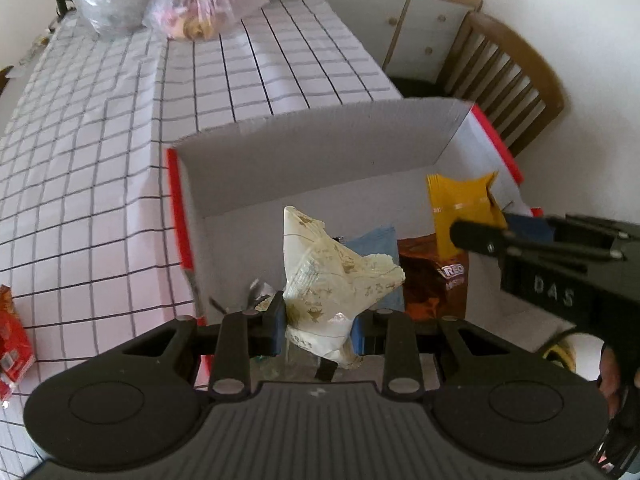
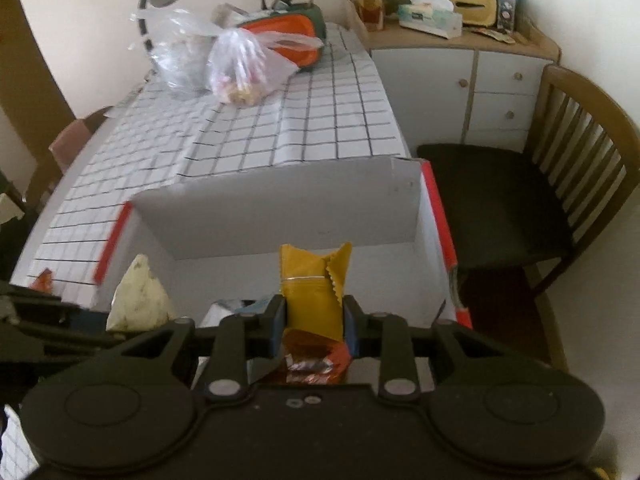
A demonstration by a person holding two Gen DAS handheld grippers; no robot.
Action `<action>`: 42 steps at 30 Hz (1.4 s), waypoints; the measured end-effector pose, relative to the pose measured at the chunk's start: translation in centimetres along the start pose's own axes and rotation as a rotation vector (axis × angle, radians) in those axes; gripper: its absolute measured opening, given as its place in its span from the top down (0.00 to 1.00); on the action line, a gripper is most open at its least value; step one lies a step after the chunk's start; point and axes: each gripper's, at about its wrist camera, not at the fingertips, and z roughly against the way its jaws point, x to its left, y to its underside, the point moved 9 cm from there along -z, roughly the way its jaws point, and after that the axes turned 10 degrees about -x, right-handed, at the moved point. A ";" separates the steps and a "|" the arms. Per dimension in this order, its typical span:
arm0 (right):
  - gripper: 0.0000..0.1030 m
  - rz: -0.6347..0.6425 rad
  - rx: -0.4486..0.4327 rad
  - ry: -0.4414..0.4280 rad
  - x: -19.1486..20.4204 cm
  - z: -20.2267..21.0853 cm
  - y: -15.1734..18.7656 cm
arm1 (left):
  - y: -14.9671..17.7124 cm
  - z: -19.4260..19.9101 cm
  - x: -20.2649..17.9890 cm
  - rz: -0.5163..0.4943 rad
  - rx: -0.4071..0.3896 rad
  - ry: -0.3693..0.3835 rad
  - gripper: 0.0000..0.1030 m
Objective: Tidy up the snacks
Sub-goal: 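Lower both snacks into the box and open both tools, then move both open tools back to the remaining snack pile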
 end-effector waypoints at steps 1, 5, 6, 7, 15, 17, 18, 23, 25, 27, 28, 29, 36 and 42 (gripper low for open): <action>0.73 -0.001 0.009 0.002 -0.1 -0.5 0.1 | 0.0 -0.5 -0.1 -0.001 0.011 -0.004 0.71; 0.73 -0.019 0.043 0.003 -0.7 -1.9 0.7 | 0.1 -2.1 -0.5 -0.011 0.055 -0.034 0.71; 0.73 -0.019 0.048 0.003 -0.7 -2.1 0.8 | 0.2 -2.6 -0.5 -0.012 0.068 -0.041 0.71; 0.73 -0.019 0.053 -0.001 -0.7 -2.3 1.0 | 0.2 -2.9 -0.6 -0.014 0.074 -0.048 0.71; 0.70 -0.020 0.072 -0.020 -0.8 -2.6 1.5 | 0.8 -4.8 -0.7 -0.015 0.122 -0.086 0.71; 0.69 -0.022 0.075 -0.025 -0.9 -2.5 1.4 | 1.0 -4.8 -0.6 -0.009 0.130 -0.083 0.70; 0.69 -0.024 0.076 -0.026 -0.9 -2.5 1.4 | 1.0 -4.9 -0.6 -0.007 0.131 -0.083 0.70; 0.66 -0.017 0.083 -0.041 -0.4 -2.2 1.5 | 0.8 -4.4 -0.4 0.011 0.110 -0.076 0.57; 0.65 -0.012 0.082 -0.051 -0.1 -1.8 1.5 | 0.6 -4.0 -0.4 0.019 0.095 -0.062 0.56; 0.63 -0.008 0.075 -0.060 0.2 -1.2 1.3 | 0.5 -3.3 -0.3 0.028 0.081 -0.061 0.51; 0.61 -0.006 0.069 -0.069 0.4 -0.8 1.2 | 0.3 -2.9 -0.2 0.031 0.070 -0.058 0.50; 0.58 -0.003 0.063 -0.077 0.6 -0.4 1.2 | 0.2 -2.4 -0.2 0.034 0.056 -0.051 0.49; 0.44 0.007 0.012 -0.133 2.3 2.8 0.3 | -0.1 1.6 0.4 0.054 -0.030 -0.037 0.47; 0.33 0.030 -0.037 -0.187 4.9 5.5 -0.3 | -0.1 6.0 1.4 0.064 -0.119 -0.038 0.45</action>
